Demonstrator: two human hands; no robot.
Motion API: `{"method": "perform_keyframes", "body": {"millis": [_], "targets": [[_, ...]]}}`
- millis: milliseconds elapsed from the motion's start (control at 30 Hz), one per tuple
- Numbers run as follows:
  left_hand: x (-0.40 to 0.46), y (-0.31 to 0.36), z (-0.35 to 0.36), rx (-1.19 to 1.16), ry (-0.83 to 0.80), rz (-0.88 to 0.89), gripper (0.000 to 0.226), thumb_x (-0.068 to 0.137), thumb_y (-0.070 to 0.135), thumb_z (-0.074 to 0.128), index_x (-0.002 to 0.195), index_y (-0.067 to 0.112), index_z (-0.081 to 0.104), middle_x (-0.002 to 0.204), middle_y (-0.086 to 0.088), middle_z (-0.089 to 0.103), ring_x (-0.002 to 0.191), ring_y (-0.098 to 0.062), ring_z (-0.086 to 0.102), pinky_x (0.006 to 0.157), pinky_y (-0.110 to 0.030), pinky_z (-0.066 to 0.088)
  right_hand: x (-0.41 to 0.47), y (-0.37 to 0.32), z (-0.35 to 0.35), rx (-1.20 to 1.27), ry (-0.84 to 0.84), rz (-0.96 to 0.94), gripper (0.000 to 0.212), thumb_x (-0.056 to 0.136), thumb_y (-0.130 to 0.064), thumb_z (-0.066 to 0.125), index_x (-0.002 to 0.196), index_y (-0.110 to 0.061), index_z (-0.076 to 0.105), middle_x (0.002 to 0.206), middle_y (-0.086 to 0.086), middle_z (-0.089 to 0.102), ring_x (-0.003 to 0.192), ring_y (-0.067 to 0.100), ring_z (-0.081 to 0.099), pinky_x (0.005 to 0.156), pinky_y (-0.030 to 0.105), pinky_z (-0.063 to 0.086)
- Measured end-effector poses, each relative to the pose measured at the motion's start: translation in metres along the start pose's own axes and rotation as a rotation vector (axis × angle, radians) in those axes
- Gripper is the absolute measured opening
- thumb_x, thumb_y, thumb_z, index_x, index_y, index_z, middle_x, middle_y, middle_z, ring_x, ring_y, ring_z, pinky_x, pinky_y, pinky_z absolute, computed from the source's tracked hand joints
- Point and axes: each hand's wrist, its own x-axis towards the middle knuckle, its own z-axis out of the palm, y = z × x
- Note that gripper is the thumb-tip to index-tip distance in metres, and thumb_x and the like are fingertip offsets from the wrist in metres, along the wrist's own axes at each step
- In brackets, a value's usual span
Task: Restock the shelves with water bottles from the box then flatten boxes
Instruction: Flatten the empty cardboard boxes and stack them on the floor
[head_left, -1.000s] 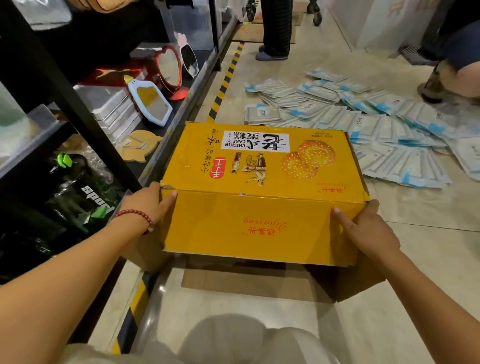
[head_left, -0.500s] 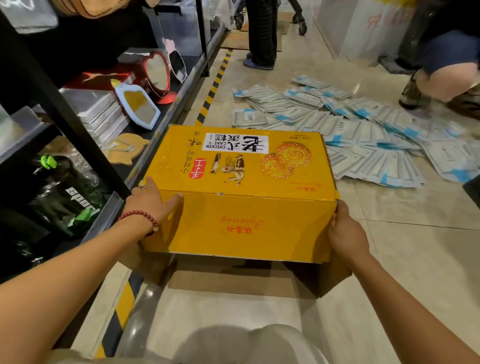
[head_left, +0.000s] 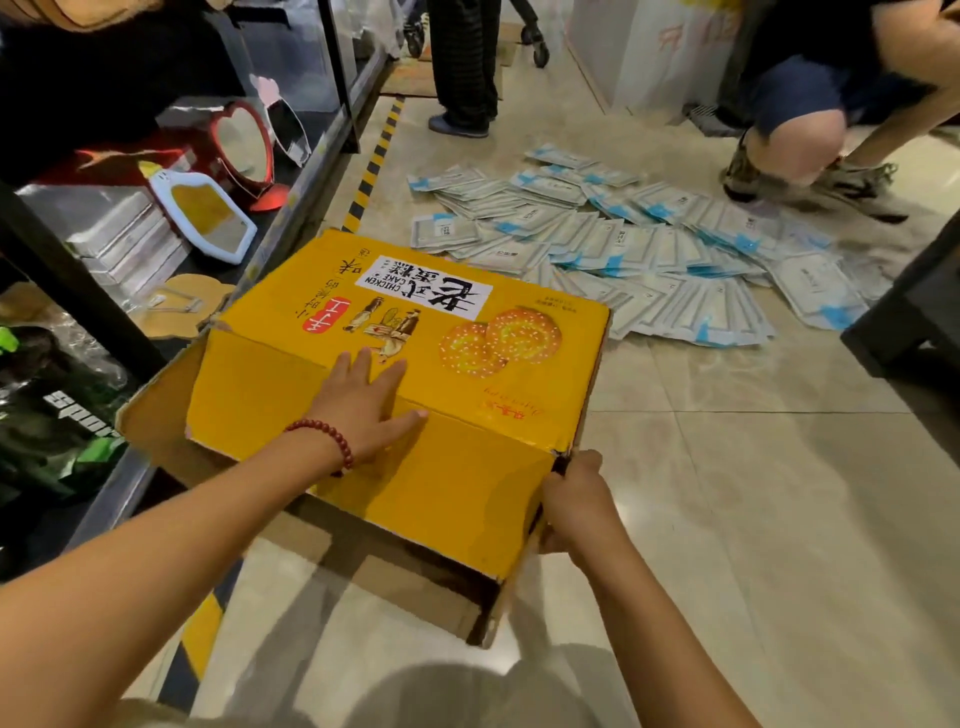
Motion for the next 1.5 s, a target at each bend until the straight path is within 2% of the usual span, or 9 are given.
{"method": "perform_keyframes", "body": {"millis": [167, 267, 333, 400, 500, 700, 967, 1267, 1500], "targets": [[-0.015, 0.015, -0.007, 0.005, -0.128, 0.129, 0.079, 0.083, 0.072, 0.035, 0.150, 0.036, 0.011, 0.159, -0.008, -0.003, 0.144, -0.036, -0.010, 0.115, -0.051, 0.011, -0.039, 0.003, 0.034, -0.176, -0.301, -0.147, 0.034, 0.088, -0.021, 0.052, 0.120, -0.016, 0.040, 0.099, 0.007, 0.060, 0.084, 0.027, 0.066, 0.077, 0.046, 0.057], [-0.029, 0.005, -0.009, 0.025, -0.147, 0.210, 0.079, 0.083, 0.070, 0.037, 0.150, 0.036, 0.011, 0.160, -0.005, -0.003, 0.145, -0.031, -0.010, 0.116, -0.047, 0.010, -0.031, -0.001, 0.015, -0.348, -0.450, -0.117, 0.031, 0.088, -0.026, 0.056, 0.103, 0.000, 0.059, 0.102, 0.022, 0.067, 0.080, 0.031, 0.070, 0.074, 0.043, 0.056], [-0.040, 0.007, -0.006, 0.053, -0.165, 0.243, 0.081, 0.084, 0.071, 0.037, 0.150, 0.034, 0.008, 0.159, -0.003, -0.006, 0.145, -0.027, -0.010, 0.117, -0.044, 0.009, -0.011, -0.009, -0.009, -0.392, -0.349, -0.139, 0.033, 0.088, -0.025, 0.056, 0.093, 0.006, 0.065, 0.093, 0.022, 0.070, 0.071, 0.026, 0.071, 0.064, 0.038, 0.053], [-0.051, 0.013, -0.002, 0.100, -0.190, 0.261, 0.086, 0.082, 0.074, 0.035, 0.151, 0.034, 0.001, 0.159, -0.002, -0.012, 0.145, -0.026, -0.014, 0.117, -0.043, 0.008, 0.012, -0.021, -0.031, -0.440, -0.018, -0.236, 0.024, 0.086, -0.023, 0.055, 0.087, -0.002, 0.065, 0.084, 0.014, 0.071, 0.072, 0.026, 0.070, 0.066, 0.037, 0.055], [-0.068, 0.025, 0.000, 0.146, -0.233, 0.294, 0.091, 0.079, 0.078, 0.033, 0.150, 0.035, -0.006, 0.157, -0.003, -0.019, 0.143, -0.026, -0.020, 0.117, -0.043, 0.006, 0.048, -0.038, -0.048, -0.545, 0.375, -0.395, 0.031, 0.089, -0.031, 0.055, 0.107, -0.006, 0.056, 0.108, 0.017, 0.059, 0.100, 0.034, 0.057, 0.073, 0.036, 0.043], [-0.083, 0.039, 0.008, 0.182, -0.287, 0.324, 0.101, 0.074, 0.083, 0.036, 0.149, 0.033, -0.010, 0.155, -0.005, -0.024, 0.141, -0.030, -0.027, 0.117, -0.044, 0.007, 0.096, -0.041, -0.045, -0.748, 0.212, -0.356, 0.080, 0.083, -0.064, 0.053, 0.140, -0.012, 0.032, 0.142, 0.012, 0.036, 0.131, 0.033, 0.033, 0.103, 0.059, 0.028], [-0.075, 0.048, 0.013, 0.207, -0.308, 0.367, 0.101, 0.075, 0.083, 0.035, 0.150, 0.032, -0.009, 0.156, -0.006, -0.024, 0.141, -0.030, -0.027, 0.115, -0.047, 0.022, 0.092, -0.023, -0.053, -0.722, 0.307, -0.336, 0.083, 0.083, -0.067, 0.051, 0.141, -0.011, 0.030, 0.137, 0.016, 0.038, 0.127, 0.034, 0.034, 0.091, 0.048, 0.039], [-0.060, 0.053, -0.003, 0.120, -0.285, 0.444, 0.084, 0.080, 0.076, 0.035, 0.149, 0.039, 0.006, 0.158, 0.004, -0.014, 0.144, -0.017, -0.018, 0.119, -0.041, 0.013, 0.059, 0.003, -0.078, -0.766, 0.362, -0.141, 0.074, 0.080, -0.070, 0.052, 0.119, -0.006, 0.052, 0.121, 0.017, 0.050, 0.117, 0.035, 0.045, 0.081, 0.040, 0.041], [-0.079, 0.053, -0.001, 0.304, -0.407, 0.499, 0.131, 0.060, 0.083, 0.057, 0.147, 0.024, -0.020, 0.151, -0.007, -0.034, 0.140, -0.027, -0.029, 0.117, -0.050, -0.003, 0.043, 0.004, -0.055, -0.802, 0.355, -0.123, 0.070, 0.083, -0.072, 0.043, 0.109, -0.009, 0.059, 0.114, 0.015, 0.056, 0.105, 0.033, 0.057, 0.068, 0.031, 0.035]]}}
